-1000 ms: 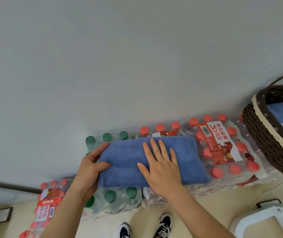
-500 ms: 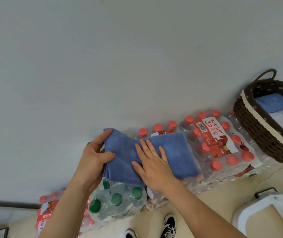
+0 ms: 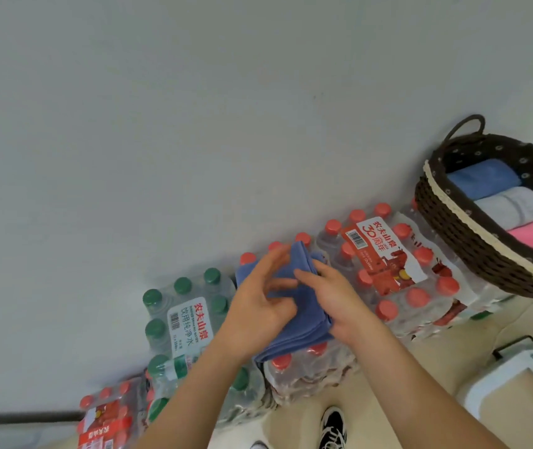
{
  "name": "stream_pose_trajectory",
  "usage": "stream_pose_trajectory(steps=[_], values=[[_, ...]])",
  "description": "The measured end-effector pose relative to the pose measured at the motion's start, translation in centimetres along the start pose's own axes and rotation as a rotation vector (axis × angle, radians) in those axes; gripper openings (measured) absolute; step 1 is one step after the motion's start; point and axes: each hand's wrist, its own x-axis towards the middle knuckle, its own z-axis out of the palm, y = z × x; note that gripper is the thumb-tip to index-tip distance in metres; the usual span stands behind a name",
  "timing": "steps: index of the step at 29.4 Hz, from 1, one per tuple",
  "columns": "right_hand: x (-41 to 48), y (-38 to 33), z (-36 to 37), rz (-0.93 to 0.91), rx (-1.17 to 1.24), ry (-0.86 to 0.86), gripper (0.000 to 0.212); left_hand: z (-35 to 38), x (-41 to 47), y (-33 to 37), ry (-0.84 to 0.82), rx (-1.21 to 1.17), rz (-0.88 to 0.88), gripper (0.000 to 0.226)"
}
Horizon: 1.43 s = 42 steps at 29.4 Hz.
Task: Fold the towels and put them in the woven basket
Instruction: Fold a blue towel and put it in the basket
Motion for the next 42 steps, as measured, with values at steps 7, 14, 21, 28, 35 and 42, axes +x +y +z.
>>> stream_pose_trajectory(steps=[7, 14, 21, 28, 35, 42], values=[[1.0, 1.2, -2.9, -0.216, -0.804, 0.210, 0.014, 0.9, -3.7, -7.1, -0.030, 1.018, 0.209, 0.057], [1.2, 1.1, -3.2, -0.298, -1.299, 0.326, 0.018, 2.5, -2.3, -8.0, 0.011, 1.199, 0.313, 0.054], [1.2, -0.7, -3.1, -0.355, -1.533, -0.064, 0.005, 6.9, -3.9, -4.7, -0.148, 0.916, 0.125, 0.025], [1.0, 1.2, -2.2, -0.485, -1.570, 0.182, 0.018, 1.5, -1.3, -6.7, 0.372, 0.763, 0.216, 0.026], [2.0, 3.7, -2.6, -0.606, -1.553, 0.363, 0.023, 0.5, -1.3, -9.1, 0.316, 0.510, -0.100, 0.017], [2.9, 3.8, -3.3, -0.601, -1.592, 0.316, 0.009, 1.0, -1.6, -9.0, 0.254, 0.809, -0.142, 0.036]])
